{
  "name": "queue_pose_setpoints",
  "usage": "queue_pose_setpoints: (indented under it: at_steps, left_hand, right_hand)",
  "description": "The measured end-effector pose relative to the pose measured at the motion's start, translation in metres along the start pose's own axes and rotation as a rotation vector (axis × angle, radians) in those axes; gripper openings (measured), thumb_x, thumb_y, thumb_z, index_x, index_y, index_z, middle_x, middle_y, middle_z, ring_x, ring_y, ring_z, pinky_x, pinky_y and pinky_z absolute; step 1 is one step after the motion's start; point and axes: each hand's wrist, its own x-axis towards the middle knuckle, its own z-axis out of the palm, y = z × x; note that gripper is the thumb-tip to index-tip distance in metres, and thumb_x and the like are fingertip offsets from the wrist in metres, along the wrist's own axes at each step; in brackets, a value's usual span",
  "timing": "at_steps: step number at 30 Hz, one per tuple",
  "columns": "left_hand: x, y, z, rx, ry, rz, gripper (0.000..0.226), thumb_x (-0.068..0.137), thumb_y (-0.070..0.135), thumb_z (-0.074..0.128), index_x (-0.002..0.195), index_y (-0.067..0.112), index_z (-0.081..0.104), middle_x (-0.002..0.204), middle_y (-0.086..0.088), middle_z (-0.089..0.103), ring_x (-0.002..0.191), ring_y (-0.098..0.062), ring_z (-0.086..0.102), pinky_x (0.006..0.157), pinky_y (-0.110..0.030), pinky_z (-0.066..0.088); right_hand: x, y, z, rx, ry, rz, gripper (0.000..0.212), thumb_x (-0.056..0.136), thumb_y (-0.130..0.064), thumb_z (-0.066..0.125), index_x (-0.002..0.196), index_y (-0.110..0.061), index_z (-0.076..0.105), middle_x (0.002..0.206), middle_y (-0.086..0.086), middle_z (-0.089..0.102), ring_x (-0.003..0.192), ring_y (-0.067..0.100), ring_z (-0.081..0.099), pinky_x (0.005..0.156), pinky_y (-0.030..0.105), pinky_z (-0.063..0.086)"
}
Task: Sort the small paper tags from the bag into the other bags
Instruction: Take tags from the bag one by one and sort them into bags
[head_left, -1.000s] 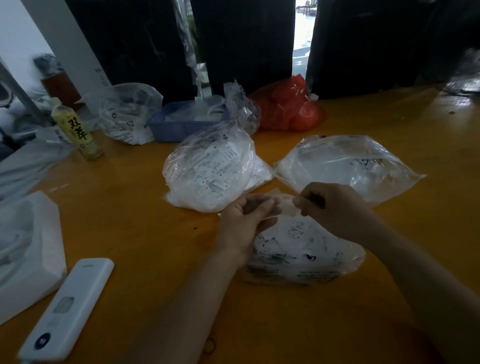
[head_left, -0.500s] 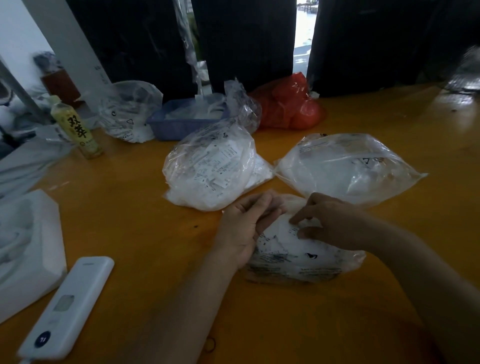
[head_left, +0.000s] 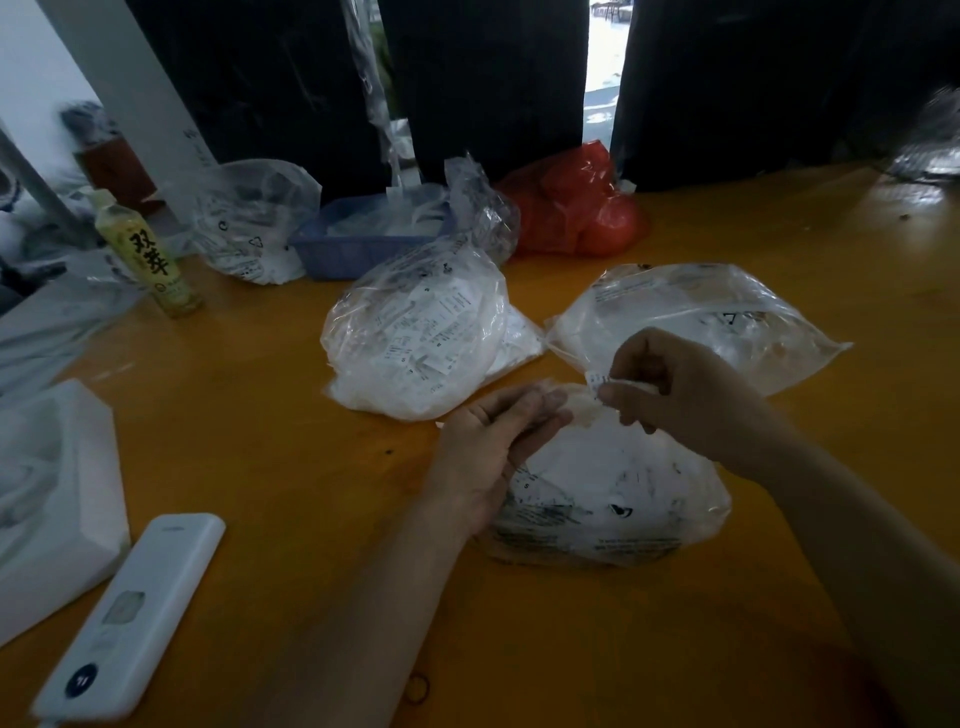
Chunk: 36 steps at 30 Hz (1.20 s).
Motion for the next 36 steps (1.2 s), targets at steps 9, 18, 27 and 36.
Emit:
queue_pose_setpoints:
  at_steps: [9,18,27,36]
  left_hand:
    - [-0.002,-0.004,0.001,0.102,-0.057,0.032,0.037,0.082,0.017,0.075,0.114,-0.002,0.073,0.109,-0.023,0.077,0.103,-0.031,0.076,0.085,-0.026,0.061]
    - [-0.006,-0.003,0.004,0.163,-0.028,0.046,0.035,0.079,0.025,0.078,0.108,0.007,0.079,0.107,-0.020,0.078,0.099,-0.030,0.078,0.080,-0.027,0.062]
    - [-0.008,-0.003,0.003,0.219,-0.015,0.060,0.028,0.078,0.020,0.081,0.105,0.011,0.080,0.106,-0.020,0.078,0.096,-0.033,0.078,0.080,-0.028,0.062]
    - [-0.009,-0.004,0.005,0.260,-0.012,0.085,0.021,0.080,0.022,0.081,0.100,0.020,0.084,0.106,-0.017,0.079,0.096,-0.031,0.078,0.076,-0.027,0.063]
  right_hand:
    - [0.001,-0.002,0.014,0.132,0.105,-0.057,0.019,0.088,-0.027,0.077,0.097,-0.028,0.061,0.085,-0.007,0.069,0.067,0.012,0.066,0.061,0.021,0.054]
    - [0.001,0.004,0.016,-0.133,0.091,-0.122,0.019,0.088,-0.031,0.076,0.101,-0.034,0.062,0.088,-0.017,0.067,0.076,0.003,0.066,0.064,0.022,0.055]
    - [0.000,0.005,0.021,-0.187,0.027,-0.121,0.026,0.098,-0.022,0.065,0.117,-0.039,0.058,0.103,-0.022,0.065,0.083,0.003,0.066,0.069,0.026,0.058]
    - [0.000,0.002,0.026,0.020,0.033,-0.047,0.062,0.086,-0.014,0.079,0.135,-0.036,0.048,0.119,-0.020,0.058,0.078,0.014,0.070,0.074,0.032,0.062]
